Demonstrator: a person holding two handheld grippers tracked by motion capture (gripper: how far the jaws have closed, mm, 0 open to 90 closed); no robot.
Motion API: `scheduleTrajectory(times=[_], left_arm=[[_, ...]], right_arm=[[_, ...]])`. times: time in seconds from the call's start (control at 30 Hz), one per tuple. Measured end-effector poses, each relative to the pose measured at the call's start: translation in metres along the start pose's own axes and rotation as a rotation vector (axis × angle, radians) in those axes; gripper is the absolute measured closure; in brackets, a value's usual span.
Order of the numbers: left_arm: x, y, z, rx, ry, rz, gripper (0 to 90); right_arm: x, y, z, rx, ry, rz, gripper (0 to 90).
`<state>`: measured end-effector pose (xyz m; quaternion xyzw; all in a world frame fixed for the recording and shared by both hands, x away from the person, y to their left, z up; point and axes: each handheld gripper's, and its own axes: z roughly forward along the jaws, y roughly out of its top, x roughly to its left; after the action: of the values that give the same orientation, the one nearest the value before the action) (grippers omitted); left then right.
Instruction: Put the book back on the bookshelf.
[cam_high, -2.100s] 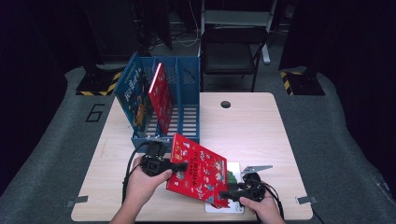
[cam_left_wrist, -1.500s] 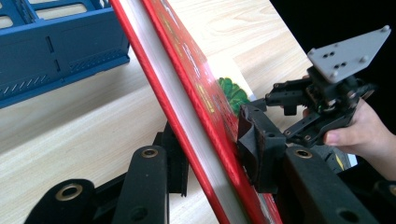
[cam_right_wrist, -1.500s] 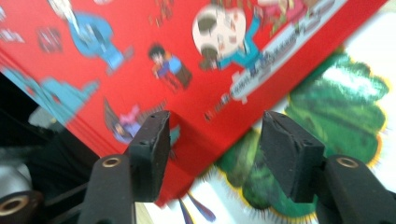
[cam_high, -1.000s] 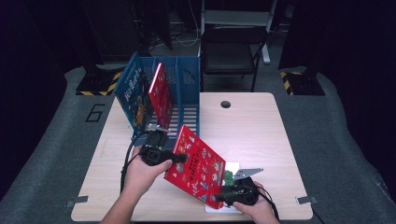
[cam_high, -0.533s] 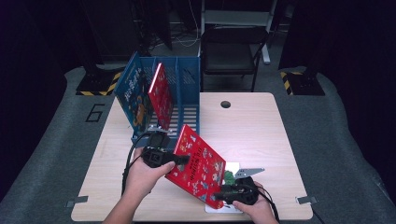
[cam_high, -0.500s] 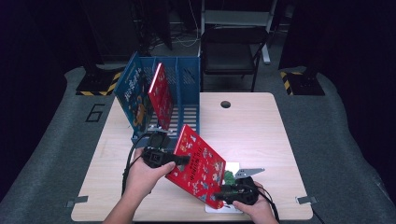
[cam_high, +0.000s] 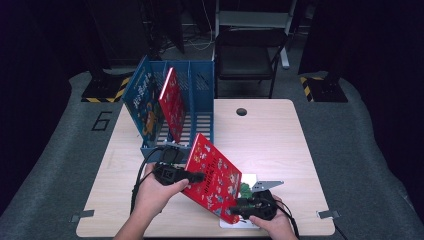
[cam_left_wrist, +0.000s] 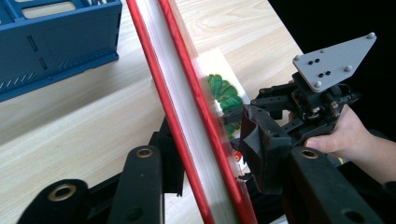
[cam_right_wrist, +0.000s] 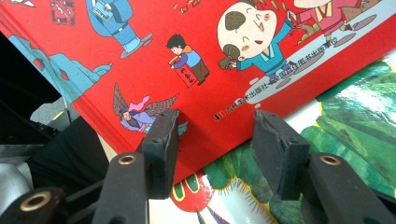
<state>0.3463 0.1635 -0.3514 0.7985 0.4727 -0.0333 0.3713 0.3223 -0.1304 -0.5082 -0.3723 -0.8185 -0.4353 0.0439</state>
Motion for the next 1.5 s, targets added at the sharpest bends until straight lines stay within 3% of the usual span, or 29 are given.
scheduleTrajectory(times=[0.17, 0.4, 0.73, 0.97, 1.13, 1.43, 1.5], left_arm=[[0.001, 0.001, 0.0, 0.003, 0.017, 0.001, 67.1], [0.006, 0.013, 0.0, -0.002, 0.009, 0.004, 71.7], [-0.002, 0.031, 0.001, -0.009, 0.011, 0.027, 75.6], [-0.004, 0.042, 0.004, -0.018, -0.001, 0.035, 77.9], [-0.008, 0.048, 0.007, -0.026, -0.003, 0.046, 78.8], [-0.024, 0.059, 0.011, -0.025, 0.028, 0.097, 78.8], [-0.028, 0.06, 0.011, -0.024, 0.042, 0.129, 78.8]], right_arm=[[0.0, 0.0, 0.0, -0.004, 0.006, 0.004, 50.5], [0.001, 0.001, 0.004, 0.03, -0.031, -0.036, 51.5], [0.0, 0.002, 0.002, 0.022, -0.043, -0.052, 52.1], [0.0, 0.003, -0.001, 0.009, -0.038, -0.028, 53.2], [0.0, 0.003, 0.001, 0.015, -0.047, -0.054, 53.2], [0.0, 0.004, -0.001, 0.0, -0.049, -0.054, 53.2], [0.0, 0.004, -0.001, -0.002, -0.054, -0.059, 53.2]])
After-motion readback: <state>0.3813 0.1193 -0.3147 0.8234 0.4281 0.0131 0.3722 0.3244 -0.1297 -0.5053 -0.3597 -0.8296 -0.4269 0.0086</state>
